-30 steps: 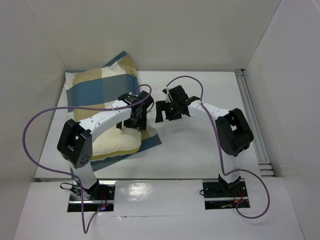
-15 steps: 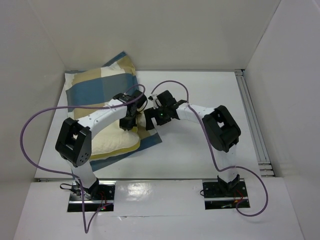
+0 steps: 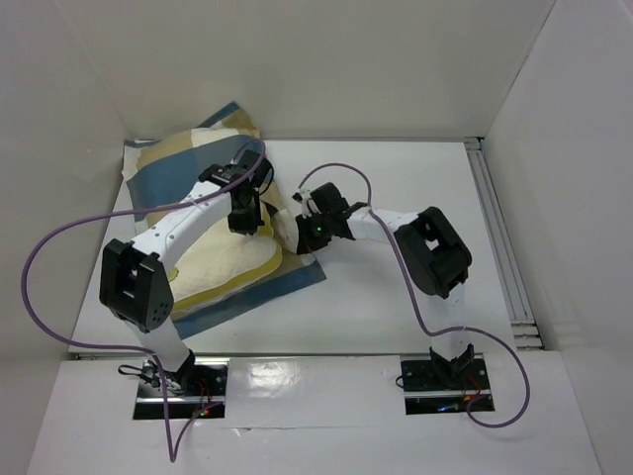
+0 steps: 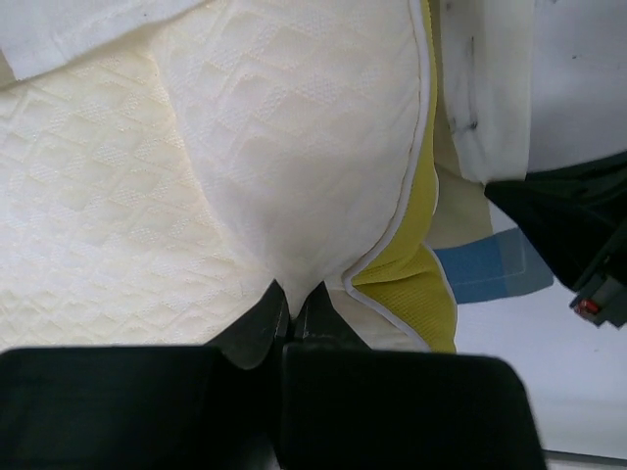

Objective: Put the pillow into the pillowcase

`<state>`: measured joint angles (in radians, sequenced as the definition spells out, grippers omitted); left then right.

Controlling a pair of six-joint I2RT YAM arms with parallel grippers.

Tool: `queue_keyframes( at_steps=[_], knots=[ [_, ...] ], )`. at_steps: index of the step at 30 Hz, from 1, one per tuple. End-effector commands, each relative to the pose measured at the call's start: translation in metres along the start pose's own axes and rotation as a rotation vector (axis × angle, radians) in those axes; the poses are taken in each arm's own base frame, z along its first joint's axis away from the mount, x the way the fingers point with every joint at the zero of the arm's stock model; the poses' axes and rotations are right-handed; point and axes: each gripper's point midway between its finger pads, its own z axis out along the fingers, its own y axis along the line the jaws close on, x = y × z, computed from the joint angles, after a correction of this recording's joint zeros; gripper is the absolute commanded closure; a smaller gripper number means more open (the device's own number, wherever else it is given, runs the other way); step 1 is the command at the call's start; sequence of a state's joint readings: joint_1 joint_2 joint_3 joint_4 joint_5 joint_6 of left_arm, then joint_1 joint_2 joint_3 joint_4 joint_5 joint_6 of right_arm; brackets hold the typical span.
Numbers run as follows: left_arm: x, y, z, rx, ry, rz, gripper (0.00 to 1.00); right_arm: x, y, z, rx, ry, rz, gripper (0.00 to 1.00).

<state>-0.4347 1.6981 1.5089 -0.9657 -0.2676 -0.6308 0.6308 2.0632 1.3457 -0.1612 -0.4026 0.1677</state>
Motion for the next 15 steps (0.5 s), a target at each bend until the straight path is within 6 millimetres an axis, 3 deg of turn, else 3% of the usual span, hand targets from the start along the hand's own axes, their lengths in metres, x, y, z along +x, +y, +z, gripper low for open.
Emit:
queue_keyframes(
  at_steps=[1,3,4,5,7,8,9,10,13,15],
  knots=[
    [-0.037,-0.014,-0.030,0.089,-0.122,-0.049,1.00,-0.040,0.038,-0.047,-0.056,-0.132,-0.037,1.00],
    [-0.046,-0.014,-0.046,0.093,-0.142,-0.072,1.00,-0.037,0.053,-0.071,-0.061,-0.119,-0.018,1.00],
    [-0.049,-0.011,-0.053,0.082,-0.150,-0.094,1.00,-0.047,0.072,-0.102,-0.086,-0.163,0.001,1.00],
    [-0.041,-0.008,-0.061,0.057,-0.124,-0.090,1.00,-0.036,0.092,-0.114,-0.106,-0.136,0.009,1.00],
    [-0.038,-0.024,-0.074,0.089,-0.130,-0.121,1.00,-0.019,0.118,-0.141,-0.152,-0.143,0.045,1.00],
    [-0.039,-0.033,-0.079,0.126,-0.141,-0.142,1.00,-0.003,0.128,-0.141,-0.178,-0.111,0.051,1.00],
    [-0.047,-0.044,-0.072,0.149,-0.176,-0.171,1.00,0.005,0.129,-0.140,-0.192,-0.106,0.060,1.00],
    [-0.044,-0.048,-0.057,0.127,-0.172,-0.186,1.00,0.031,0.123,-0.131,-0.173,-0.052,0.083,1.00],
    [-0.047,-0.048,-0.020,0.013,-0.152,-0.261,1.00,0.050,0.115,-0.125,-0.165,-0.027,0.115,1.00],
    [-0.049,-0.046,-0.019,-0.020,-0.171,-0.294,1.00,0.043,0.122,-0.136,-0.161,-0.069,0.105,1.00]
  ],
)
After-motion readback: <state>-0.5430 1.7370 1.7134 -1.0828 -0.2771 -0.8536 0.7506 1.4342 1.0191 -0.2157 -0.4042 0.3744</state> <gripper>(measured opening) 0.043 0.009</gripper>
